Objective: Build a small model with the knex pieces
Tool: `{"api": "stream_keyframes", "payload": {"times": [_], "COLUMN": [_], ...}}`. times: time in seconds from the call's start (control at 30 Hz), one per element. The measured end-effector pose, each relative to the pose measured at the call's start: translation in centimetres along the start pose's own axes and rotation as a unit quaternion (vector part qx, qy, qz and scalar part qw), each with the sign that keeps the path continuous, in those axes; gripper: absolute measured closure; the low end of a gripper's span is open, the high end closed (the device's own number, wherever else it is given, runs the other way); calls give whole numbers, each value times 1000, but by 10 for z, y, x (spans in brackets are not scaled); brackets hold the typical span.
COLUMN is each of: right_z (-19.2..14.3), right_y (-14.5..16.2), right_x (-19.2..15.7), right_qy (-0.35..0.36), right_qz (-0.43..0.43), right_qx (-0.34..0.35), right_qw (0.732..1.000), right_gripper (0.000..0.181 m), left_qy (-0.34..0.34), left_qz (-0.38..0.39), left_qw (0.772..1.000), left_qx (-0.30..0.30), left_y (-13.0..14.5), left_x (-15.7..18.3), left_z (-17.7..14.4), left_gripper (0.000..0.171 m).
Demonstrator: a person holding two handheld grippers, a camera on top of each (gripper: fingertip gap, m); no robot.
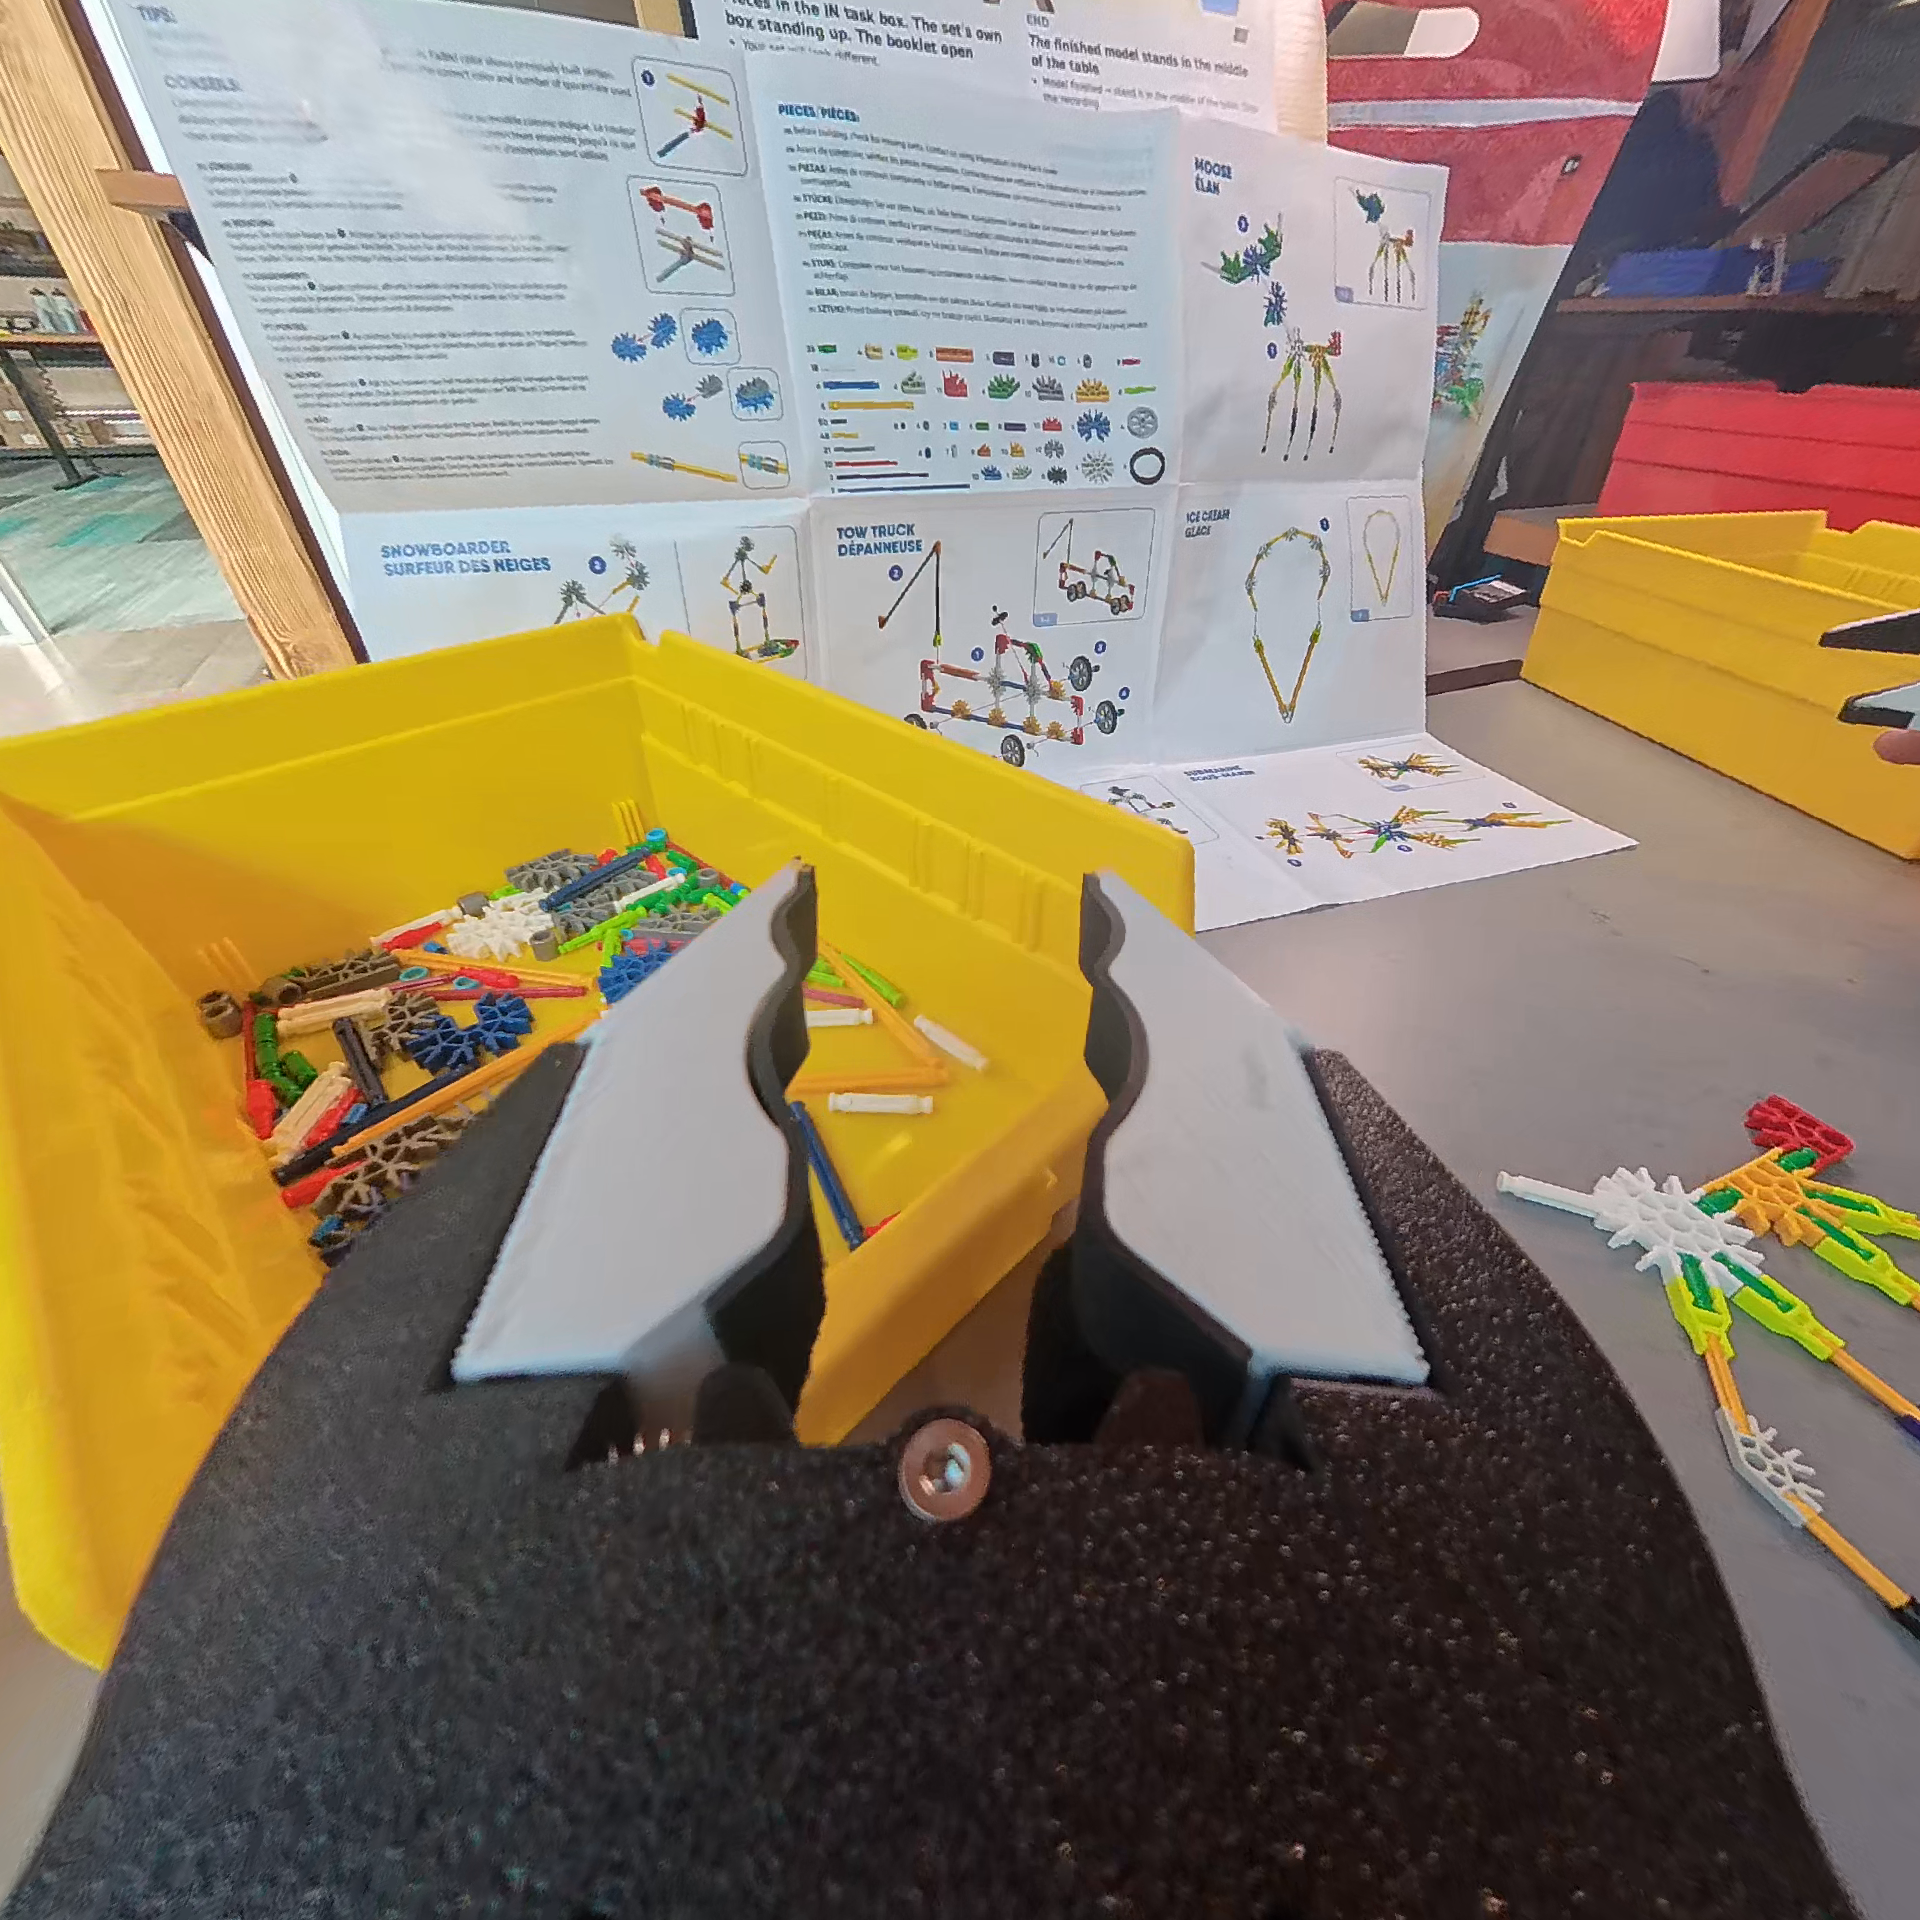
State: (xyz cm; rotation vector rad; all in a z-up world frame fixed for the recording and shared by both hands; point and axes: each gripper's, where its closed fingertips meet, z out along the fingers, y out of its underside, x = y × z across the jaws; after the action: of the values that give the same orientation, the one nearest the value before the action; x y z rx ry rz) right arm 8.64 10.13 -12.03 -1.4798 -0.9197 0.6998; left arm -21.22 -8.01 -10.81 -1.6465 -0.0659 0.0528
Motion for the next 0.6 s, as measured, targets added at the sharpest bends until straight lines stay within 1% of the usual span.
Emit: {"api": "stream_keyframes", "payload": {"times": [0.03,0.1,0.17,0.2,0.23,0.3,0.33,0.4,0.47,0.53,0.6], "right_z": [0,-2,-4,-5,-5,-5,-4,-4,-4,-4,-4], "right_y": [0,0,-1,-3,-5,-5,-4,-2,-2,-2,-1], "right_x": [0,1,1,1,1,1,0,-1,-2,-1,-1], "right_qy": [1,2,3,3,3,-1,-3,-7,-8,-6,-5], "right_qz": [1,3,5,5,6,10,12,14,12,8,6], "right_qx": [-1,-1,1,5,8,8,6,4,3,3,3], "right_qw": [1000,1000,1000,1000,1000,1000,1000,1000,1000,1000,1000], "right_gripper": [111,111,112,112,113,115,115,116,117,119,121], "left_qy": [-9,-26,-51,-56,-48,-24,-15,24,54,86,111], "left_qz": [6,30,73,90,99,116,133,157,180,211,231], "left_qw": [1000,999,996,994,992,982,975,955,928,894,865], "left_qx": [3,14,-3,-25,-61,-144,-177,-252,-322,-387,-432], "left_y": [-5,-26,-48,-57,-62,-67,-68,-59,-42,-21,1], "left_x": [-5,-19,-44,-57,-67,-87,-97,-109,-115,-111,-104], "left_z": [-2,-9,-14,-15,-14,-8,-3,10,27,43,61], "left_gripper": [124,131,133,137,139,131,130,132,131,128,128]}}
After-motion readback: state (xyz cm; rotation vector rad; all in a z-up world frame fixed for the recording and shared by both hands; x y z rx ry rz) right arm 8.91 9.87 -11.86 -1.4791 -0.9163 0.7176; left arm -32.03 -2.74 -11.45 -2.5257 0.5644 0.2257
